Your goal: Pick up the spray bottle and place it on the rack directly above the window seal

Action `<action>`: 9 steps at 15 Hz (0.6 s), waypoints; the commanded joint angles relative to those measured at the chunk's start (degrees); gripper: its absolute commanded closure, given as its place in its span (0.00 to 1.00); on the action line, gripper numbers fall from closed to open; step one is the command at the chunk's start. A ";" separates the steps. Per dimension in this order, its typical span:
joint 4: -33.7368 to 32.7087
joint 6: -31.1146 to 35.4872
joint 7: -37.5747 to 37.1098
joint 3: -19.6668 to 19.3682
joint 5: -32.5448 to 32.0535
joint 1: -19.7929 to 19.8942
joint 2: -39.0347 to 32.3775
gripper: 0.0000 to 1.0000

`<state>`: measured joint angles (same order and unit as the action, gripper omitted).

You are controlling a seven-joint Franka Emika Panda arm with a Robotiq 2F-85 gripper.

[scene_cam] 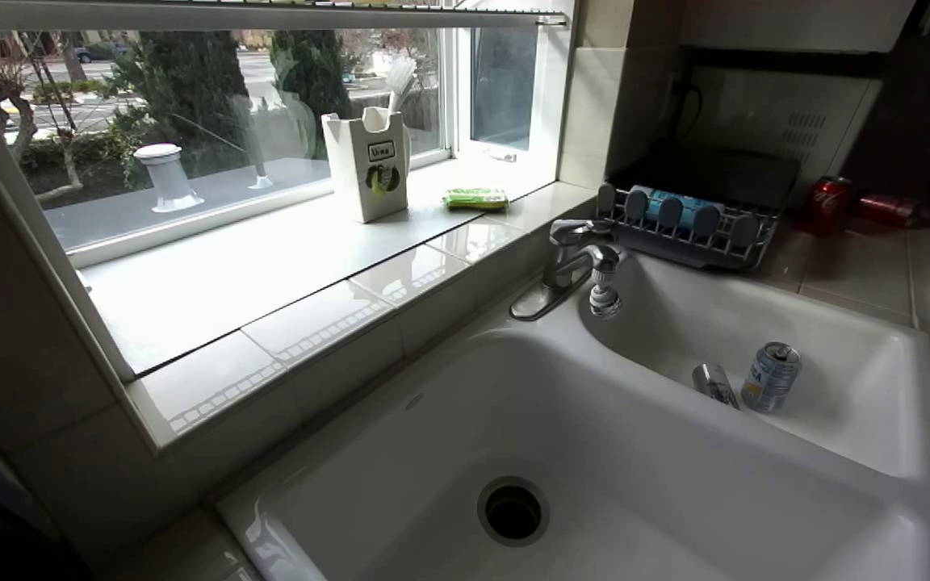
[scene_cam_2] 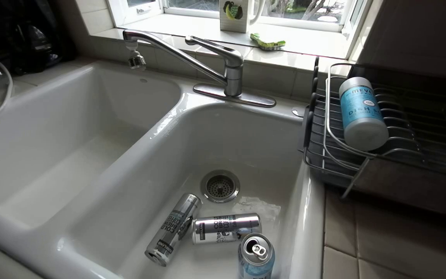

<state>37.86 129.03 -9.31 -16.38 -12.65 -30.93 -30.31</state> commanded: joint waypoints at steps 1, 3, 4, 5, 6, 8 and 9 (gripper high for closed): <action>5.64 -4.16 -0.97 -1.17 -3.28 -3.37 5.26 0.00; 7.84 -4.70 -0.40 -0.85 -4.23 -4.50 7.60 0.00; 9.11 -4.98 -0.44 -0.76 -4.68 -5.06 8.84 0.00; 10.95 -4.84 -0.34 -0.76 -5.33 -5.70 10.42 0.00; 13.25 -4.28 0.02 -0.28 -5.33 -6.20 12.32 0.00; 18.26 -4.44 -0.37 -0.35 -6.69 -7.73 16.33 0.00; 20.85 -4.66 -1.12 -0.58 -7.88 -8.56 18.36 0.00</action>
<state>47.39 125.51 -9.25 -16.67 -17.09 -36.29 -20.40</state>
